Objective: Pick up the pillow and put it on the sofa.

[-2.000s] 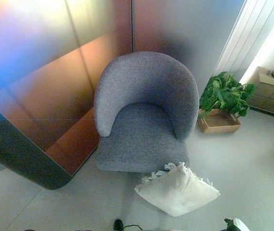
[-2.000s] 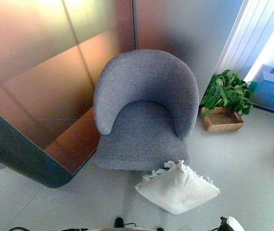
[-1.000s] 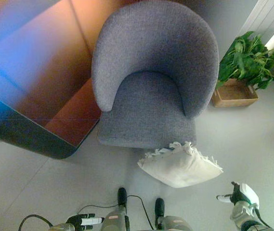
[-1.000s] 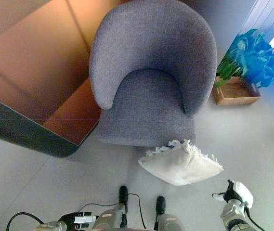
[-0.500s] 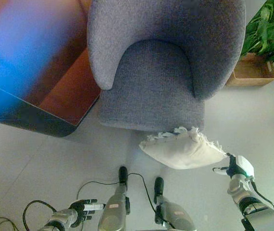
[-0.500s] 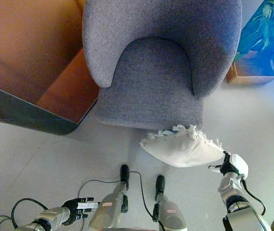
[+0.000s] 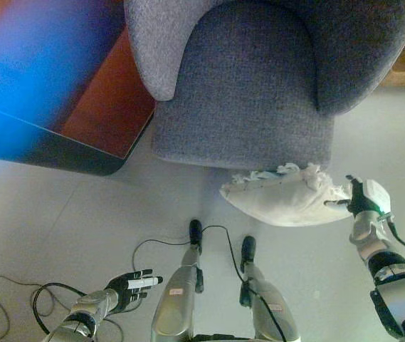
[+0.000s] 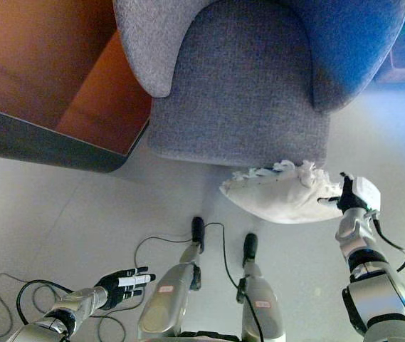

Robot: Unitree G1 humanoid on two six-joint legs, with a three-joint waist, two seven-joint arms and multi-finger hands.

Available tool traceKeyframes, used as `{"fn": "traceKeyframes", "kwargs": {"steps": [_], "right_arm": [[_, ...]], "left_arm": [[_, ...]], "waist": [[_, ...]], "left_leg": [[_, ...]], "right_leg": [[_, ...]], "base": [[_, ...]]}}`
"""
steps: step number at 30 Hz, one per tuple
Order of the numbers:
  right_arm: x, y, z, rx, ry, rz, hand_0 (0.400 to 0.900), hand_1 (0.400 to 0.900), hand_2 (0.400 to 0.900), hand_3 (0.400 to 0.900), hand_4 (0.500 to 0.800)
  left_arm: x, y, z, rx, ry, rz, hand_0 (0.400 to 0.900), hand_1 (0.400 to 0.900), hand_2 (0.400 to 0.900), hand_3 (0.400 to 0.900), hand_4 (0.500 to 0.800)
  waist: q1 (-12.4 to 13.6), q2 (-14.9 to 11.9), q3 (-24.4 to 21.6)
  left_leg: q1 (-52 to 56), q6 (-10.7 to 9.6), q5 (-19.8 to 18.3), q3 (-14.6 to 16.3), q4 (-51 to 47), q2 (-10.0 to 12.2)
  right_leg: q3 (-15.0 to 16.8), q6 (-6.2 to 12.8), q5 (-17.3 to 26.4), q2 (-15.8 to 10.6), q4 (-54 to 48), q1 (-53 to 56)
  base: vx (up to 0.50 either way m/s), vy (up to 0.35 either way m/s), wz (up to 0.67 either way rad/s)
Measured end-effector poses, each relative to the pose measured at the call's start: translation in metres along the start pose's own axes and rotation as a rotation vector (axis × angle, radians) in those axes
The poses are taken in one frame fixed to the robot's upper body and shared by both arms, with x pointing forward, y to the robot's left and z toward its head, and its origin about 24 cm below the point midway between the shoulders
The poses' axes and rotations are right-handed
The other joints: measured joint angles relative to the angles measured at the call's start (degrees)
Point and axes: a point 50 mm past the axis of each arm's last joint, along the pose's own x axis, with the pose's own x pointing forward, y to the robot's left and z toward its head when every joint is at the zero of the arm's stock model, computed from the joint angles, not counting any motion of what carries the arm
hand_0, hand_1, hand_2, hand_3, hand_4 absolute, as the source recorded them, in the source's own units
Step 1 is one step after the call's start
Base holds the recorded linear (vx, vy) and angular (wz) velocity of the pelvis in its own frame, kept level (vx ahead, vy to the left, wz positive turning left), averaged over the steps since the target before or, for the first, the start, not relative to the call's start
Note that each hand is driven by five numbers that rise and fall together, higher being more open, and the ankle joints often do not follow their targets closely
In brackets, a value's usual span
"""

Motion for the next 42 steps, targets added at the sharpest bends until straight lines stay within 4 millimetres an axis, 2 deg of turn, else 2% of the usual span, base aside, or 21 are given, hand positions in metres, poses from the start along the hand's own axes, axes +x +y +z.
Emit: {"fn": "traceKeyframes", "kwargs": {"steps": [10,13,17,22,28,30,34,35,36,42], "right_arm": [[0.018,-0.041,0.022,-0.002,-0.050,-0.032,0.900,0.900,0.900,0.900,0.800],[0.020,-0.048,0.029,-0.002,-0.072,-0.030,0.900,0.900,0.900,0.900,0.800],[0.022,-0.052,0.048,0.034,-0.130,-0.021,0.900,0.900,0.900,0.900,0.800],[0.023,-0.056,0.056,0.071,-0.148,-0.012,0.900,0.900,0.900,0.900,0.800],[0.027,-0.067,0.068,0.091,-0.160,-0.025,0.900,0.900,0.900,0.900,0.800],[0.029,-0.076,0.071,0.096,-0.162,-0.040,0.900,0.900,0.900,0.900,0.800],[0.031,-0.086,0.076,0.105,-0.163,-0.040,0.900,0.900,0.900,0.900,0.800],[0.032,-0.089,0.078,0.109,-0.169,-0.027,0.743,0.743,0.743,0.743,0.706],[0.032,-0.092,0.080,0.107,-0.176,-0.021,0.400,0.400,0.400,0.400,0.500],[0.033,-0.103,0.083,0.082,-0.198,-0.003,0.400,0.400,0.400,0.400,0.500]], "left_arm": [[0.004,-0.011,0.013,0.005,-0.071,-0.042,0.900,0.900,0.900,0.900,0.800],[0.005,-0.015,0.015,-0.012,-0.086,-0.047,0.900,0.900,0.900,0.900,0.800],[0.005,-0.016,0.017,-0.008,-0.095,-0.037,0.900,0.900,0.900,0.900,0.800],[0.007,-0.021,0.017,-0.003,-0.100,-0.040,0.900,0.900,0.900,0.900,0.800],[0.007,-0.024,0.014,0.010,-0.090,-0.042,0.900,0.900,0.900,0.900,0.800],[0.007,-0.024,0.015,0.010,-0.094,-0.044,0.900,0.900,0.900,0.900,0.800],[0.007,-0.024,0.009,-0.001,-0.086,-0.045,0.900,0.900,0.900,0.900,0.800],[0.006,-0.025,0.008,-0.006,-0.088,-0.047,0.900,0.900,0.900,0.900,0.800],[0.006,-0.025,0.007,-0.015,-0.091,-0.050,0.900,0.900,0.900,0.900,0.800],[0.006,-0.028,0.007,-0.019,-0.108,-0.059,0.900,0.900,0.900,0.900,0.800]], "waist": [[0.29,3.33,0.73],[0.33,4.00,0.91],[0.44,4.18,0.85],[0.34,4.26,0.80],[0.59,4.27,0.79],[1.72,4.30,0.77],[1.70,4.32,0.76],[1.60,4.34,0.75],[1.58,4.34,0.75],[1.98,4.40,0.71]], "left_leg": [[-6.03,0.41,1.87,-1.37,0.01,-0.78],[-6.78,0.76,2.27,-1.88,0.01,-1.06],[-8.04,0.74,2.85,-1.91,0.01,-1.61],[-9.16,1.09,3.49,-1.83,0.01,-2.40],[-11.53,1.05,4.37,-1.78,0.00,-3.00],[-12.45,0.94,4.78,-1.62,0.00,-2.95],[-13.24,0.50,5.26,-1.82,-0.01,-2.96],[-13.53,0.31,5.40,-1.85,-0.01,-2.93],[-13.86,0.19,5.52,-1.84,-0.01,-2.89],[-15.10,-0.08,6.00,-1.88,-0.01,-2.46]], "right_leg": [[1.33,0.93,-0.24,-0.78,5.08,-8.96],[1.61,1.50,-0.65,-1.20,6.76,-10.65],[2.68,2.26,-1.21,-1.91,9.33,-13.53],[3.11,2.90,-2.20,-2.95,12.77,-16.36],[3.55,2.95,-3.79,-3.84,17.87,-21.10],[3.86,2.54,-4.49,-3.90,20.31,-23.30],[3.85,2.01,-5.85,-4.34,23.83,-25.59],[3.87,1.89,-6.09,-4.35,24.55,-26.22],[3.92,1.73,-6.30,-4.35,25.25,-26.96],[4.01,0.54,-7.19,-4.01,28.19,-29.71]], "base": [[-0.05,0.062,0.03],[-0.01,0.031,0.01],[0.00,0.034,0.01],[0.00,0.014,0.00],[0.00,0.000,0.00],[0.00,0.000,0.00],[0.00,0.000,0.00],[0.00,0.000,0.00],[0.00,0.000,0.00],[0.00,-0.001,-0.01]]}}
